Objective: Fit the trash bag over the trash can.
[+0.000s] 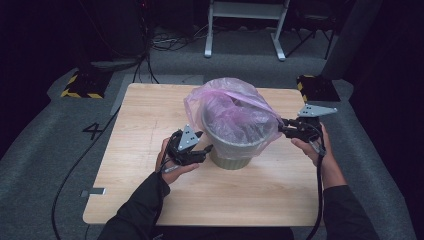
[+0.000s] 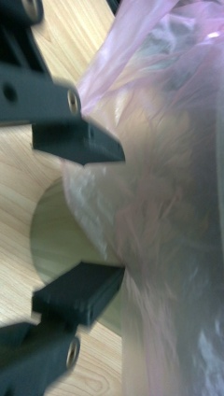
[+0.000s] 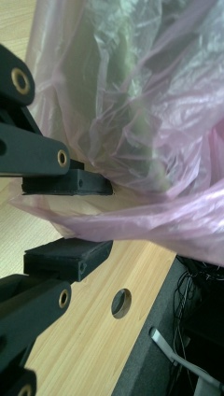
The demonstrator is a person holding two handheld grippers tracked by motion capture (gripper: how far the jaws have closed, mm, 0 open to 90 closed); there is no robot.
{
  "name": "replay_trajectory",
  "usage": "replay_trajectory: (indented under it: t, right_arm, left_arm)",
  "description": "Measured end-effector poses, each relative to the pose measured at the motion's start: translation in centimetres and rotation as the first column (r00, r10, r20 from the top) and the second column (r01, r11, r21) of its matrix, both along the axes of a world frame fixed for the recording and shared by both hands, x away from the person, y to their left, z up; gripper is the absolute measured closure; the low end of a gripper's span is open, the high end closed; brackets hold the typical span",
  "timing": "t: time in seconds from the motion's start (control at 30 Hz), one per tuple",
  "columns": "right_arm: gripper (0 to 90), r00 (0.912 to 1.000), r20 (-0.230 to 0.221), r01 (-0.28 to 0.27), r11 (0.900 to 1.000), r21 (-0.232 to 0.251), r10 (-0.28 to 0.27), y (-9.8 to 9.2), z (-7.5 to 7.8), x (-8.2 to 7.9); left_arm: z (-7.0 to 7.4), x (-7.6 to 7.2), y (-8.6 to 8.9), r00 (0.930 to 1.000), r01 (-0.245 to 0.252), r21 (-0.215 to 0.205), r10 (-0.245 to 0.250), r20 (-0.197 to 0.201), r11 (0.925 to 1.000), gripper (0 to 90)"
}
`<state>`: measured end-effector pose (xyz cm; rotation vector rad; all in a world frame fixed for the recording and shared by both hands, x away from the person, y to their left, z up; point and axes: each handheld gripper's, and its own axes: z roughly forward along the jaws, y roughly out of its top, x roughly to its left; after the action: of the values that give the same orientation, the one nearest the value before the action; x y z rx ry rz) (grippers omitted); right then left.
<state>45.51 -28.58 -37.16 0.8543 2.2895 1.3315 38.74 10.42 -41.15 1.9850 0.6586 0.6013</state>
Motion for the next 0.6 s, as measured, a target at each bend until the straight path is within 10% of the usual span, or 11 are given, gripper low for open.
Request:
replay_trajectory:
  t: [0.2, 0.6]
  right_arm:
    - [74.6, 0.9999, 0.01, -0.007, 1.0, 0.009, 0.007, 0.1, 0.2, -0.3]
    - [83.4, 0.9996, 0.017, -0.025, 1.0, -0.009, 0.025, 0.3, 0.0, -1.0]
  left_arm:
    - [-0.2, 0.0, -0.1, 0.9995, 0.029, 0.02, -0.03, 0.01, 0.9994, 89.6]
    - [-1.3, -0.4, -0.1, 0.9936, 0.112, 0.021, -0.111, -0.021, 0.9935, 90.0]
